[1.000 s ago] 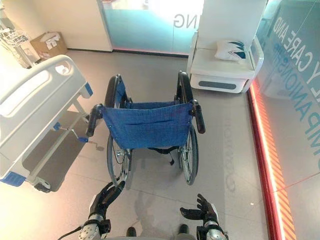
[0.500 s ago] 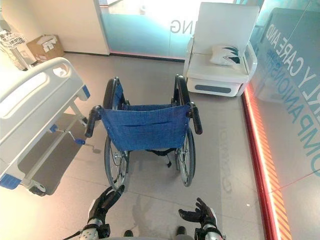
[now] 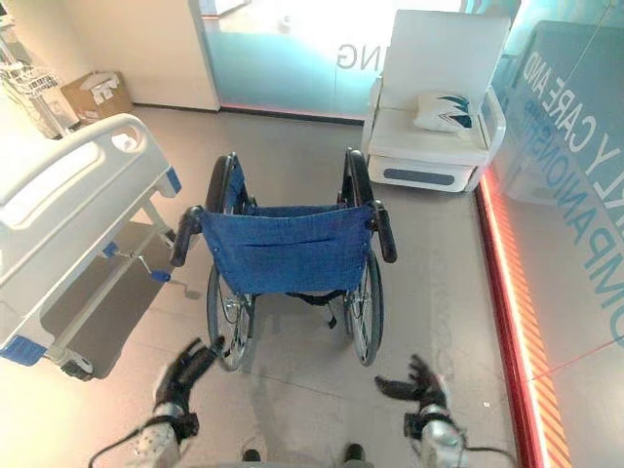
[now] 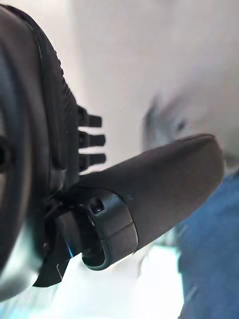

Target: Push the wheelchair next to the bed

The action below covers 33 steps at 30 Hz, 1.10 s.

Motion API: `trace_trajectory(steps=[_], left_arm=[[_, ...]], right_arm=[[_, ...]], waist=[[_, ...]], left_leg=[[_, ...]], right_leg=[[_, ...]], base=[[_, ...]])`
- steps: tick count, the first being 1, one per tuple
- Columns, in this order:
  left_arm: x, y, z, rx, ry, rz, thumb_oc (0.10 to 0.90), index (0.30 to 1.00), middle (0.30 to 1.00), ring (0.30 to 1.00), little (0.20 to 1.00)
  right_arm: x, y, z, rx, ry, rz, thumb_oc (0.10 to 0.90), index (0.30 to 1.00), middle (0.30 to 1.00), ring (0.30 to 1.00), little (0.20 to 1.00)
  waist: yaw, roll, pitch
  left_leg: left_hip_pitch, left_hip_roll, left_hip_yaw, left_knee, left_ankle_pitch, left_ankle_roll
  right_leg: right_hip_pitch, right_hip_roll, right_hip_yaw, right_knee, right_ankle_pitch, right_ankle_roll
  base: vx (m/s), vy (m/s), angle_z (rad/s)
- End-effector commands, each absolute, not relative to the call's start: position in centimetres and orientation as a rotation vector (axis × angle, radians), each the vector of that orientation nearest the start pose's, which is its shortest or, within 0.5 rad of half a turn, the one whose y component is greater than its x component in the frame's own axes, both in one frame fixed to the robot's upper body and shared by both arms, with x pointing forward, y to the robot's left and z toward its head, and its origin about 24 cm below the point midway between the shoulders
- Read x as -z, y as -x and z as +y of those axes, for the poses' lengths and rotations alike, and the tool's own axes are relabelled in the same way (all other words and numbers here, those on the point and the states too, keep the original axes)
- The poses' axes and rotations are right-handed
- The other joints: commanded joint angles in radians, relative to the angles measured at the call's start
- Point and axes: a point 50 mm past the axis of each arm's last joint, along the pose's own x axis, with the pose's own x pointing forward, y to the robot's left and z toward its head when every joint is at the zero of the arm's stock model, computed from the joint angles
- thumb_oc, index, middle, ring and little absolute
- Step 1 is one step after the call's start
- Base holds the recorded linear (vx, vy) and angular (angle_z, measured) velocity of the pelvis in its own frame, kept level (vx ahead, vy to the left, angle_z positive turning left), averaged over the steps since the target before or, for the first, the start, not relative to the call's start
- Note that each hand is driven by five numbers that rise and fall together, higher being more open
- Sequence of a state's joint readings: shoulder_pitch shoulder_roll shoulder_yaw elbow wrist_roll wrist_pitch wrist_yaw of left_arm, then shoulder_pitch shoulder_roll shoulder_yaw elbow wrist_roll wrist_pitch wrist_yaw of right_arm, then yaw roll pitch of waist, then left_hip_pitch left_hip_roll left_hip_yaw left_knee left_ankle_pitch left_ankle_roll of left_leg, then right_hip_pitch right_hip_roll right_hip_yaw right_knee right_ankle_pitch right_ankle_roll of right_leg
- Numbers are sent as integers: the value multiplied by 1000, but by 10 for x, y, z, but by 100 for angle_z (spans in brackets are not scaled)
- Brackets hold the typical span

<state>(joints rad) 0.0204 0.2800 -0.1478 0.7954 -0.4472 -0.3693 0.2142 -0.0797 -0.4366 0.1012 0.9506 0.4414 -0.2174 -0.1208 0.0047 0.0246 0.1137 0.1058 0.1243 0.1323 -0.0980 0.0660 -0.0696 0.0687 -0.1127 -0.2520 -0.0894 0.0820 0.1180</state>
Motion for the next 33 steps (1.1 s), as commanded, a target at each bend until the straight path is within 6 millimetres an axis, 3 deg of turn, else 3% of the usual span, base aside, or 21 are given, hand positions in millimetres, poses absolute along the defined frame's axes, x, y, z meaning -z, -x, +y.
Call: trace_trajectory(steps=[1, 4, 9, 11, 18, 22, 26, 33], left_arm=[[31, -243, 269, -481, -2, 179, 800, 900, 900, 900, 900], [-1, -262, 288, -546, -17, 68, 800, 900, 900, 900, 900], [-38, -287, 297, -594, -55, -42, 800, 900, 900, 900, 900], [-62, -299, 300, -629, -62, -112, 800, 900, 900, 900, 900], [-116, -316, 303, -648, 5, -311, 800, 900, 900, 900, 900], [-141, -320, 283, -508, 60, -442, 800, 900, 900, 900, 900], [-160, -314, 261, -356, 60, -563, 800, 900, 900, 900, 900], [-172, -312, 237, -143, -23, -606, 800, 900, 900, 900, 900]], right_arm=[[9, -255, -323, 491, 108, 259, 800, 900, 900, 900, 900], [-24, -277, -332, 544, 114, 164, 800, 900, 900, 900, 900], [-71, -305, -330, 607, 110, 7, 800, 900, 900, 900, 900], [-98, -319, -323, 609, 106, -78, 800, 900, 900, 900, 900], [-159, -335, -306, 566, 105, -318, 800, 900, 900, 900, 900], [-179, -335, -287, 495, 81, -430, 800, 900, 900, 900, 900], [-186, -329, -273, 468, 42, -515, 800, 900, 900, 900, 900], [-185, -326, -257, 353, 38, -515, 800, 900, 900, 900, 900]], waist=[[19, -16, 11], [18, -17, 6], [13, -16, 3], [11, -17, 4], [8, -16, 8], [10, -16, 5], [11, -16, 2], [9, -14, 0]], left_leg=[[0, -27, 4, 22, -83, 28], [4, -29, 2, 21, -82, 25], [1, -35, -3, 18, -81, 22], [-9, -37, -4, 16, -77, 20], [-27, -39, -5, 18, -70, 15], [-26, -42, -9, 18, -73, 15], [-24, -45, -13, 16, -77, 16], [-20, -50, -12, 15, -82, 18]], right_leg=[[5, -22, 0, 92, -114, -4], [12, -24, -4, 86, -114, -5], [16, -23, -6, 76, -112, -4], [13, -24, -7, 69, -109, -4], [4, -25, -10, 65, -109, -8], [9, -25, -14, 61, -110, -10], [15, -24, -13, 58, -113, -11], [17, -21, -6, 55, -114, -8]], base=[[51, 12, 0], [46, 19, 0], [29, 13, 5], [-11, 15, 5], [-23, 11, 2], [0, 0, 0], [0, 0, 0], [0, 0, 0]])
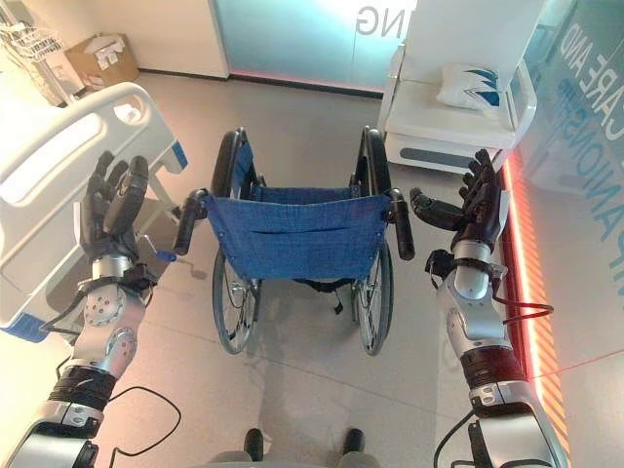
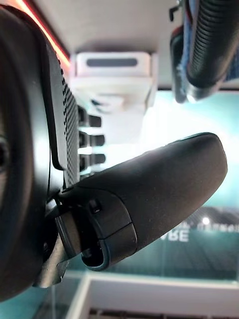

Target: Push the wheelchair next to the bed

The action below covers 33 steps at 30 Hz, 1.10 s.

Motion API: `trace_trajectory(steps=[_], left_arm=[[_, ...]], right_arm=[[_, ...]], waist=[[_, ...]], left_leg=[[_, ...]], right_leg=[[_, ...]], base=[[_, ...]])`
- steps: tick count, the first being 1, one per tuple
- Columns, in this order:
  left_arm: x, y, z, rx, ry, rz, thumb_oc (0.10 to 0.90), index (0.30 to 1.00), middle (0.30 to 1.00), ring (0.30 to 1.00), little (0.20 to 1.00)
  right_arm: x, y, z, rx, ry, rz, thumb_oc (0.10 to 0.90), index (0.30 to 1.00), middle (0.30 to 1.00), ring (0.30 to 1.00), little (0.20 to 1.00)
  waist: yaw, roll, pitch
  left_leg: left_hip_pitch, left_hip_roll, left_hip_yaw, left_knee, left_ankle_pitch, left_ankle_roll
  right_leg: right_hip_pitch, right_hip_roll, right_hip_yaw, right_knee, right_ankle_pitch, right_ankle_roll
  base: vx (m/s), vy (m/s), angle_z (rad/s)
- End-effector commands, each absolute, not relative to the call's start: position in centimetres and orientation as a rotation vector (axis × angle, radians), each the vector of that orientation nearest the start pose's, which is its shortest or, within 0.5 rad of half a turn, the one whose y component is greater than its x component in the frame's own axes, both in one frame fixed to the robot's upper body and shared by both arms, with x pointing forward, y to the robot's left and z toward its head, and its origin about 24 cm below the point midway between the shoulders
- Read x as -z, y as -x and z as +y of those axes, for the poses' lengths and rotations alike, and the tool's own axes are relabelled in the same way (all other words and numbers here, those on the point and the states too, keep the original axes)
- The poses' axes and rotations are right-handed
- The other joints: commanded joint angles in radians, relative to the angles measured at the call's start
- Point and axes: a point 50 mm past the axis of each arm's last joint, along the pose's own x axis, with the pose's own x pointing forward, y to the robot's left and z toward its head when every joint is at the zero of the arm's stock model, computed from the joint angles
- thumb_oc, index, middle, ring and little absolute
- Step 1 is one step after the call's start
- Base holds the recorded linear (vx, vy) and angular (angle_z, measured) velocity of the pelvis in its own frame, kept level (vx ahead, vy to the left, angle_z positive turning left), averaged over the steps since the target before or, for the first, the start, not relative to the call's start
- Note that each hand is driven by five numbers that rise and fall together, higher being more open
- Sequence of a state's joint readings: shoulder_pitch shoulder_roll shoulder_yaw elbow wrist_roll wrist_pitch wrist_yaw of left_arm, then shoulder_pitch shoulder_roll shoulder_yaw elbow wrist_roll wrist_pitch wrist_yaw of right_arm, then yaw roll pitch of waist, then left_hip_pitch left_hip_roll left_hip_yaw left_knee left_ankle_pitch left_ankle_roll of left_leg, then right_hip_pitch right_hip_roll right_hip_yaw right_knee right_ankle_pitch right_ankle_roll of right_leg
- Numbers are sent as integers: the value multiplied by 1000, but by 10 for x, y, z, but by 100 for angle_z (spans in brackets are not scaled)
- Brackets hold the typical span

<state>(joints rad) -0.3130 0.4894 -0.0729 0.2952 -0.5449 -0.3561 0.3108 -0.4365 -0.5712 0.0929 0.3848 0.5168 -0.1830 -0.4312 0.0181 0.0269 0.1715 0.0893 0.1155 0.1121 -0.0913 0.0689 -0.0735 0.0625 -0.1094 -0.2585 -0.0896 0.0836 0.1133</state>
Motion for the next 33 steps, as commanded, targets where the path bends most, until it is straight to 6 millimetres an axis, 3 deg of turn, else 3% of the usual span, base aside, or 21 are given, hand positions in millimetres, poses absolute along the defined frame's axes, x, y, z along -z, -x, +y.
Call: trace_trajectory(steps=[1, 8, 12, 22, 29, 33], left_arm=[[-172, -311, 235, -126, -33, -601, 800, 900, 900, 900, 900], [-172, -306, 234, -16, -247, -553, 800, 900, 900, 900, 900], [-168, -309, 236, 15, -338, -481, 800, 900, 900, 900, 900], [-169, -317, 257, -133, -595, -404, 800, 900, 900, 900, 900], [-177, -325, 263, -215, -808, -400, 800, 900, 900, 900, 900], [-183, -329, 263, -228, -846, -401, 800, 900, 900, 900, 900]], right_arm=[[-184, -326, -256, 335, 39, -502, 800, 900, 900, 900, 900], [-168, -323, -250, 184, 127, -386, 800, 900, 900, 900, 900], [-168, -323, -250, 172, 133, -385, 800, 900, 900, 900, 900], [-179, -328, -240, 130, 149, -401, 800, 900, 900, 900, 900], [-177, -337, -235, 117, 254, -331, 800, 900, 900, 900, 900], [-176, -341, -237, 138, 269, -293, 800, 900, 900, 900, 900]], waist=[[-5, -17, -57], [-7, -19, -51], [-5, -16, -47], [-7, -13, -34], [-7, -18, -28], [-6, -20, -21]], left_leg=[[-3, -41, 9, 8, -85, 22], [-5, -39, 18, 10, -79, 24], [-7, -39, 19, 11, -78, 24], [-12, -41, 19, 17, -74, 25], [-13, -41, 19, 23, -75, 26], [-15, -42, 19, 25, -75, 27]], right_leg=[[23, -24, 1, 55, -115, -3], [16, -22, 8, 59, -111, 1], [14, -22, 9, 60, -109, 4], [8, -19, 17, 68, -108, 6], [5, -17, 18, 75, -111, 5], [2, -16, 19, 79, -111, 4]], base=[[0, 0, 0], [0, 0, 0], [0, 0, 0], [0, 0, 0], [0, 0, 0], [0, 0, 0]])
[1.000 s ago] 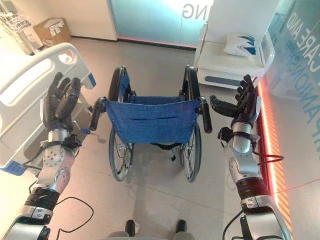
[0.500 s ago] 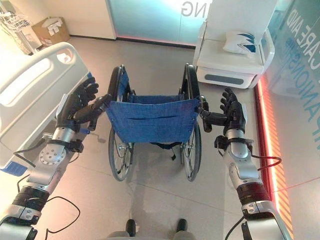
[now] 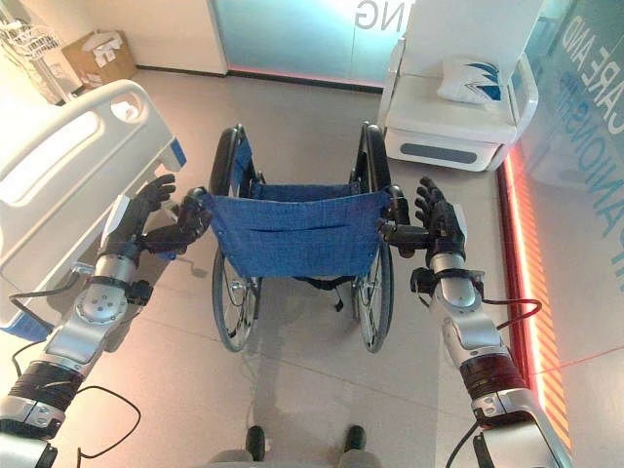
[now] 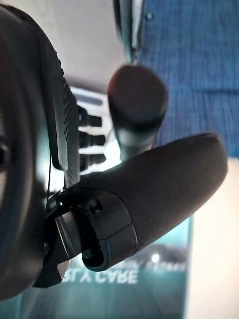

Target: Push the wheelchair next to the bed

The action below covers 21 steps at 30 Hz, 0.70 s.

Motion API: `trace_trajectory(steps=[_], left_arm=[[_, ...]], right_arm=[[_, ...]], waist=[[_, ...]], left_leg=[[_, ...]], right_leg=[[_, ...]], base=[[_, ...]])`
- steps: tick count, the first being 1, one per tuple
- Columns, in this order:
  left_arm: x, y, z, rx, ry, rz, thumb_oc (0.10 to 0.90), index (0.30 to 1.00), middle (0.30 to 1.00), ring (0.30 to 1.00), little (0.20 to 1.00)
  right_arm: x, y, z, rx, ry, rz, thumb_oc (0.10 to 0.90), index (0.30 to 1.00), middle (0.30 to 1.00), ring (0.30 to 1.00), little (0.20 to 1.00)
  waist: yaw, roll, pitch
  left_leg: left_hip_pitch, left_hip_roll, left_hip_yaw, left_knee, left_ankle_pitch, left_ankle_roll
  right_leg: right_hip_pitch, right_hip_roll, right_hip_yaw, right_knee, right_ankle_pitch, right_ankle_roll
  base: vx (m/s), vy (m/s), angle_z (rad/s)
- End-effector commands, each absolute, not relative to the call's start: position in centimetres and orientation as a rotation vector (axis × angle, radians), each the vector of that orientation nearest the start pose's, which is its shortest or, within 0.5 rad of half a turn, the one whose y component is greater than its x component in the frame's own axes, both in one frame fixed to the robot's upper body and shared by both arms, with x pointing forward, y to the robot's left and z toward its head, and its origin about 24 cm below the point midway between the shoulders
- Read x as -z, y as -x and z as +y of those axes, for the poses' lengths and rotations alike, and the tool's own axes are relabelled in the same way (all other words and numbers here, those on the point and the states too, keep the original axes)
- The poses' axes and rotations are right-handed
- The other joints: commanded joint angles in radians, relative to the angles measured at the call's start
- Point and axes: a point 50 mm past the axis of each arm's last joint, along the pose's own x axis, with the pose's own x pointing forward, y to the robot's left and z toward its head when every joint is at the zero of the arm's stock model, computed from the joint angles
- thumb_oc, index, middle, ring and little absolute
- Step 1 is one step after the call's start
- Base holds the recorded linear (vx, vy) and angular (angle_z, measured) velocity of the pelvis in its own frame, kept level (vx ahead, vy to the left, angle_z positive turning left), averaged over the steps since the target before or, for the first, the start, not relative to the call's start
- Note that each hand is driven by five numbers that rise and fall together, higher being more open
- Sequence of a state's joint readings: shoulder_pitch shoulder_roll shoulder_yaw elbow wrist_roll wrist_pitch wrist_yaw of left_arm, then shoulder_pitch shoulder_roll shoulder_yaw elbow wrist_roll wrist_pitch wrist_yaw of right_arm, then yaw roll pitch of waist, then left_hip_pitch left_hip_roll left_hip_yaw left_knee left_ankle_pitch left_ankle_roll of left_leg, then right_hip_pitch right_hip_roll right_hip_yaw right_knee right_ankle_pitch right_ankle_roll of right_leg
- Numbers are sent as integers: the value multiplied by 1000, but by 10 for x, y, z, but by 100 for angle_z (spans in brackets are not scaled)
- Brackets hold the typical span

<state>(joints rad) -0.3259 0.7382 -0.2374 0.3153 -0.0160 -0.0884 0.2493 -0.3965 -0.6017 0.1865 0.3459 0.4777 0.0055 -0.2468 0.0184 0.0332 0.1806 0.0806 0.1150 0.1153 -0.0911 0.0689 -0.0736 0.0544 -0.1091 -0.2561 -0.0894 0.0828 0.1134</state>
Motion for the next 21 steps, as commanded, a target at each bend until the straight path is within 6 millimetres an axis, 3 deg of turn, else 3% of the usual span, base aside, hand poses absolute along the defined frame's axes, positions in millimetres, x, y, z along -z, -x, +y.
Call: trace_trajectory(steps=[1, 11, 21], left_arm=[[-186, -332, 262, -226, -849, -403, 800, 900, 900, 900, 900], [-185, -343, 258, -193, -884, -310, 800, 900, 900, 900, 900], [-184, -355, 263, -206, -874, -187, 800, 900, 900, 900, 900]], right_arm=[[-177, -344, -240, 156, 279, -272, 800, 900, 900, 900, 900], [-171, -356, -251, 232, 358, -146, 800, 900, 900, 900, 900], [-194, -368, -262, 315, 398, -119, 800, 900, 900, 900, 900]], waist=[[-5, -26, -27], [1, -29, -18], [6, -29, -4]], left_leg=[[-7, -42, 15, 25, -75, 27], [-8, -43, 13, 31, -76, 28], [-14, -46, 10, 39, -78, 28]], right_leg=[[10, -15, 16, 80, -111, 3], [12, -12, 12, 87, -113, 0], [9, -11, 11, 93, -114, -2]], base=[[0, 0, 0], [0, 0, 0], [0, 0, 0]])
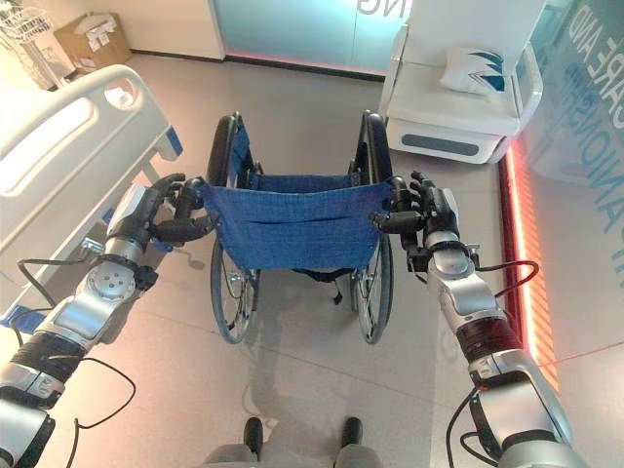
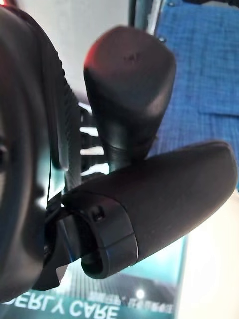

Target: Push the wheelchair next to the bed

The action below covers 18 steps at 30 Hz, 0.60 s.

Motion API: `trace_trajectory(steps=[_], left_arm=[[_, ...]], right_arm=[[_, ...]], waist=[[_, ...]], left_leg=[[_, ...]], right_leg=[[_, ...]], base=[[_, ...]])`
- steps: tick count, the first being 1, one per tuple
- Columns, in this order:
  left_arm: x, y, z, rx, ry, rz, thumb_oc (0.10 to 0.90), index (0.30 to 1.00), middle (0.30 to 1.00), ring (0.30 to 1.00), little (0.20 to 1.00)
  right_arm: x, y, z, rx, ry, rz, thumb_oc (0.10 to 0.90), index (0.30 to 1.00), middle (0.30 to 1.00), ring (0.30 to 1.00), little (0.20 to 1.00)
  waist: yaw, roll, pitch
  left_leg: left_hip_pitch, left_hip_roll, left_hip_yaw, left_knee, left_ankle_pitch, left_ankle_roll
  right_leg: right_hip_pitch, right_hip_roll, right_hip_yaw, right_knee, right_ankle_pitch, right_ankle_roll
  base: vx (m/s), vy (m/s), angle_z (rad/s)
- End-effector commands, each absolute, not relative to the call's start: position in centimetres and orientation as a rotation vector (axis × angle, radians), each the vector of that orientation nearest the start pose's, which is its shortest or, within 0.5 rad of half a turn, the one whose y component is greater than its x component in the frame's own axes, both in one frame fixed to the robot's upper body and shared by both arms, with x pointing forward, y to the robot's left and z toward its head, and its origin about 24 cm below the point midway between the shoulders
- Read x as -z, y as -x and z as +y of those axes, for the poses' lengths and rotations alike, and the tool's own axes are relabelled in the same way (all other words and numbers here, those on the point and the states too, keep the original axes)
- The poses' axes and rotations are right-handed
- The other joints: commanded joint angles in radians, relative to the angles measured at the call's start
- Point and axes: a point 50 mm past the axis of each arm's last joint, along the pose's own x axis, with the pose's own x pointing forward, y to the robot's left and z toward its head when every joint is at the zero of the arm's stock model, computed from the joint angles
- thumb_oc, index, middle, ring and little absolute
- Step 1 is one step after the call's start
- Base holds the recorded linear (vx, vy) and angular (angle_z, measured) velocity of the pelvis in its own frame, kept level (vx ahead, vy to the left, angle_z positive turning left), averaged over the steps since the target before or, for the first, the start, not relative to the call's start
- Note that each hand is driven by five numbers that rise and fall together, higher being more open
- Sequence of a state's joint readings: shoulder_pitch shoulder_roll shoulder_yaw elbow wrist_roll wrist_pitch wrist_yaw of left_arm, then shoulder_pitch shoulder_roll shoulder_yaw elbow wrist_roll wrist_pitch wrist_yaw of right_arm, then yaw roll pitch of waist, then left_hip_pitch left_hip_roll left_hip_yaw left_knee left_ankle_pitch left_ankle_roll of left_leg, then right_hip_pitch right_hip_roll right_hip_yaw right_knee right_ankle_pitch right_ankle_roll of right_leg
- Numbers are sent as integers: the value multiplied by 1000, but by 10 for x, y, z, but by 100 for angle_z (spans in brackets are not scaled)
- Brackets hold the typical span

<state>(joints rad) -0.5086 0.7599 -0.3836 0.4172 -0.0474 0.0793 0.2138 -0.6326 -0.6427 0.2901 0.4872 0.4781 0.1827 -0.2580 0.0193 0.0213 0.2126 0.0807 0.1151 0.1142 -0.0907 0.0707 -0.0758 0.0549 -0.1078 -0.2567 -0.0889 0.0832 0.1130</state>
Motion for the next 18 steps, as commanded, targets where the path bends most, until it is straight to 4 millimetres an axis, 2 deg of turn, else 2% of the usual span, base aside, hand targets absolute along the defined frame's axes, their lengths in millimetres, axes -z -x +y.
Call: trace_trajectory(steps=[1, 9, 18], left_arm=[[-183, -357, 265, -213, -880, -171, 800, 900, 900, 900, 900], [-179, -363, 282, -296, -991, -2, 800, 900, 900, 900, 900], [-182, -371, 278, -269, -988, 51, 800, 900, 900, 900, 900]], right_arm=[[-195, -369, -265, 324, 411, -103, 800, 900, 900, 900, 900], [-204, -376, -277, 379, 549, -6, 800, 900, 900, 900, 900], [-203, -379, -287, 436, 702, 136, 800, 900, 900, 900, 900]], waist=[[5, -19, -36], [8, -25, -34], [10, -29, -17]], left_leg=[[-14, -47, 11, 38, -80, 31], [-14, -49, 11, 45, -82, 33], [-24, -49, 11, 53, -81, 36]], right_leg=[[9, -11, 12, 93, -115, -2], [11, -10, 10, 94, -115, -3], [4, -8, 13, 101, -116, -5]], base=[[0, 0, 0], [0, 0, 0], [-8, -2, 0]])
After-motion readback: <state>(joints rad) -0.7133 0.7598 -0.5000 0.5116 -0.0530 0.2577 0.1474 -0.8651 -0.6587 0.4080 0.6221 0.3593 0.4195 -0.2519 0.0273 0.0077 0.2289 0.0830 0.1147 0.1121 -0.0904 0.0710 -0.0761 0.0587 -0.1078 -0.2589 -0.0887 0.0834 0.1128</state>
